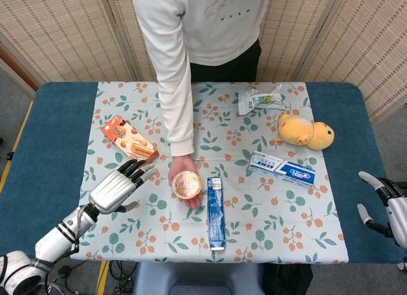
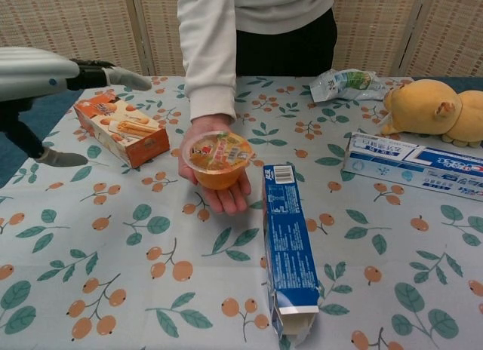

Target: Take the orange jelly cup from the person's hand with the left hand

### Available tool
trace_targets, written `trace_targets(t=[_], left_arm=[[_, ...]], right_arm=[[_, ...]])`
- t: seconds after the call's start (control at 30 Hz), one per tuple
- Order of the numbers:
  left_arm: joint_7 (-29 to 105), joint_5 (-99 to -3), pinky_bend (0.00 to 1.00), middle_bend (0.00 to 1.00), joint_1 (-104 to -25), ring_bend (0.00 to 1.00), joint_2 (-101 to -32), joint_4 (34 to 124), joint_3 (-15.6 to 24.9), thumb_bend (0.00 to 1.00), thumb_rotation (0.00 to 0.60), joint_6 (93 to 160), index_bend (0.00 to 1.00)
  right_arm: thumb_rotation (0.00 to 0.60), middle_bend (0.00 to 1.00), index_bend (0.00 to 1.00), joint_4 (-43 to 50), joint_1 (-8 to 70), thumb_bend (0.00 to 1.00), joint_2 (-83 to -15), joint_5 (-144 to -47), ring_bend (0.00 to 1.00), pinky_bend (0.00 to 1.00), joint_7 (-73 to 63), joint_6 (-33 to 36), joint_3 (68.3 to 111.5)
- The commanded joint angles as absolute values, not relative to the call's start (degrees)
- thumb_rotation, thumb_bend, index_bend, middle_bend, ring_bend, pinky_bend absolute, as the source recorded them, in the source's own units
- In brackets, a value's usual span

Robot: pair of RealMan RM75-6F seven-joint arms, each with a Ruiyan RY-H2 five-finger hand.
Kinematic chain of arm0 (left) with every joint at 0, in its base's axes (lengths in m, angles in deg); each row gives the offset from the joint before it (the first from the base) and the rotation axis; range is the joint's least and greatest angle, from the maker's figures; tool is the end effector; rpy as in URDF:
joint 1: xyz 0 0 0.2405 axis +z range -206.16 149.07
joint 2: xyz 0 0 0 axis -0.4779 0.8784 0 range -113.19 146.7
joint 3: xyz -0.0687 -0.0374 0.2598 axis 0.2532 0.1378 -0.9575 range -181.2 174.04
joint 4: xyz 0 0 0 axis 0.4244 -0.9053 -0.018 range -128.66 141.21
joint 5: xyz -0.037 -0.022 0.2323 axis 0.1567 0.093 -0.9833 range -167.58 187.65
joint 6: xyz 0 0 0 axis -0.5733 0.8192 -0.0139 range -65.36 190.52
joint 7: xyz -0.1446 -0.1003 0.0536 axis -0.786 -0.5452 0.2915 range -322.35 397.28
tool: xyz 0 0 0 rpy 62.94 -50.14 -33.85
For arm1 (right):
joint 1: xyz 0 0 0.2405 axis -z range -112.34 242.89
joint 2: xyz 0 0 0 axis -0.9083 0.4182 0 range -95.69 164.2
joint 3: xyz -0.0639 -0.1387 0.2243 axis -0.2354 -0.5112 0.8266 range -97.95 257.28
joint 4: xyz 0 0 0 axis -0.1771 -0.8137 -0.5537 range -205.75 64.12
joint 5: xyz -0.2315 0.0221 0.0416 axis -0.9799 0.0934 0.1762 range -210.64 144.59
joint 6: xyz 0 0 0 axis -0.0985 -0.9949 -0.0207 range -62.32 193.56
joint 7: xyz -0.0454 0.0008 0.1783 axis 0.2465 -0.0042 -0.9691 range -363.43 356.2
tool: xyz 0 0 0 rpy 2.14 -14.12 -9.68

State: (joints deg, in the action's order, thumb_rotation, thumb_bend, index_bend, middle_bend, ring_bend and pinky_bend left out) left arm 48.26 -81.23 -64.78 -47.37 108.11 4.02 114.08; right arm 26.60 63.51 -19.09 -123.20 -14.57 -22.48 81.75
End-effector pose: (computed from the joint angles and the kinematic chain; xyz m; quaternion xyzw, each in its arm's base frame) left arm -0.1442 0.3387 0.0377 -0.8351 -0.2402 -0.3589 0.3407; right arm -0.3254 -0.2026 0.1962 0.5815 -0.4031 0.4250 0.5645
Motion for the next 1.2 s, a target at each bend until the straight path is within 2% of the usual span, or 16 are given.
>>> trace_targets(t=[0.03, 0.43, 0.77, 1.1, 1.2], left_arm=[[48.47, -79.05, 0.07, 0.00, -70.53, 0.00, -50.42, 106.95, 5.33, 0.26, 0.600, 107.99, 0.00], [55.38, -73.27, 0.06, 0.00, -78.78, 0.00, -58.82, 102.37, 7.20, 0.26, 0.600, 102.35, 0.00], [60.95, -67.95, 0.06, 0.00, -84.13, 0.00, -62.35, 99.99, 6.99, 0.26, 0.600, 98.66, 0.00], [63.94, -62.24, 0.06, 0.00, -87.16, 0.00, -65.05, 96.96, 5.99, 0.26, 0.600, 98.03, 0.00], [63.97, -61.60, 0.07, 0.00, -87.34, 0.00, -65.56, 96.30, 5.57, 0.26, 0.600, 98.74, 0.04]], right_arm=[[0.600, 0.27, 0.17, 26.68, 63.54, 0.39, -19.08, -123.12, 0.21, 0.41, -14.46, -22.39, 81.71], [0.600, 0.27, 0.17, 26.82, 63.65, 0.39, -18.90, -122.81, 0.21, 0.41, -14.32, -22.17, 81.65], [0.600, 0.27, 0.17, 26.33, 64.13, 0.39, -18.91, -122.51, 0.21, 0.41, -14.85, -22.50, 81.54], [0.600, 0.27, 0.17, 25.84, 64.53, 0.39, -18.92, -122.34, 0.21, 0.41, -15.42, -22.84, 81.51], [0.600, 0.27, 0.17, 25.75, 64.61, 0.39, -18.92, -122.23, 0.21, 0.41, -15.50, -22.81, 81.49]])
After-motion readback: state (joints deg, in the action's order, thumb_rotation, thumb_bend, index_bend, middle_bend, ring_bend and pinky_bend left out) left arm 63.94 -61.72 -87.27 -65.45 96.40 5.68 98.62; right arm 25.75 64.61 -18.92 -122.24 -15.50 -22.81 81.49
